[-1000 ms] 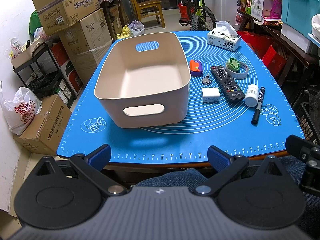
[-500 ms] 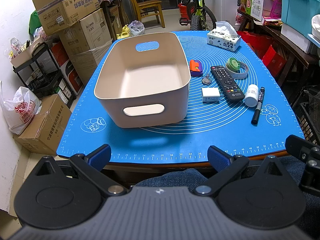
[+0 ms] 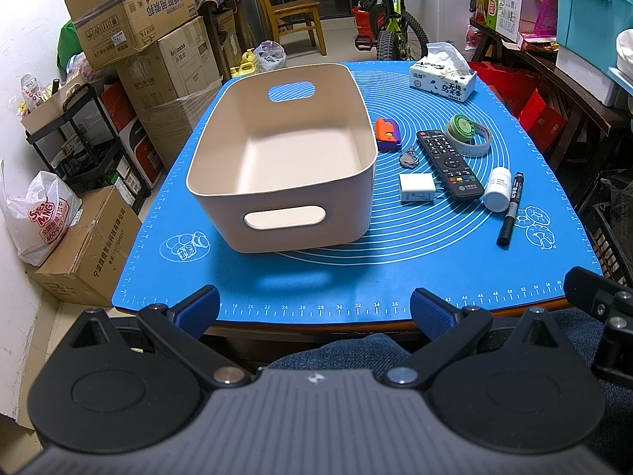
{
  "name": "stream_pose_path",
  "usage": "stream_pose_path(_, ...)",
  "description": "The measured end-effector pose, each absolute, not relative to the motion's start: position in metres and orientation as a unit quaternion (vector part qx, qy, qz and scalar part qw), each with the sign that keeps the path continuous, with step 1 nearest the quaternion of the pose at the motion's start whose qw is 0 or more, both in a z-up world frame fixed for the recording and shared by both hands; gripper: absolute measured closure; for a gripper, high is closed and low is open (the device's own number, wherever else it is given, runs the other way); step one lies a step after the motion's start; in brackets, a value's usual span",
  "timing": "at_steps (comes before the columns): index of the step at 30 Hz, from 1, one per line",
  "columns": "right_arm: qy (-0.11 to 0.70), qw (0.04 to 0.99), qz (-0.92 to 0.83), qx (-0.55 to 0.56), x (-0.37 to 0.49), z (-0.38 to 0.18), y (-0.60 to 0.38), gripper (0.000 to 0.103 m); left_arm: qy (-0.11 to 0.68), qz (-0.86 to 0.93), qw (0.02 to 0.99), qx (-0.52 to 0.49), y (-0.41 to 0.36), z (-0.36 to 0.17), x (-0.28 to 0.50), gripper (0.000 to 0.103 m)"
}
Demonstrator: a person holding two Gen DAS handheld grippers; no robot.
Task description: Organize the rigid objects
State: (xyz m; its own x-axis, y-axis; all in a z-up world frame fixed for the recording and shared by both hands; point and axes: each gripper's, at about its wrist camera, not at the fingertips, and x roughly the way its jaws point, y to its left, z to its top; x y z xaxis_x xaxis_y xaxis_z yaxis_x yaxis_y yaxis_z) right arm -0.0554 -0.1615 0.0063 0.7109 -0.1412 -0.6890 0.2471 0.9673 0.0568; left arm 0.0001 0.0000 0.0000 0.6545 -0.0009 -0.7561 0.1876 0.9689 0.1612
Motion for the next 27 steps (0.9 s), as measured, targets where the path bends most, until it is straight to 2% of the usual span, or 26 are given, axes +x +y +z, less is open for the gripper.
stream_pose_path(27, 0.373, 0.919, -0.099, 0.086, -0.0506, 0.0096, -0.1628, 0.002, 0.415, -0.047, 0.903, 0.104, 0.0036, 0.0054, 0.0018, 0.002)
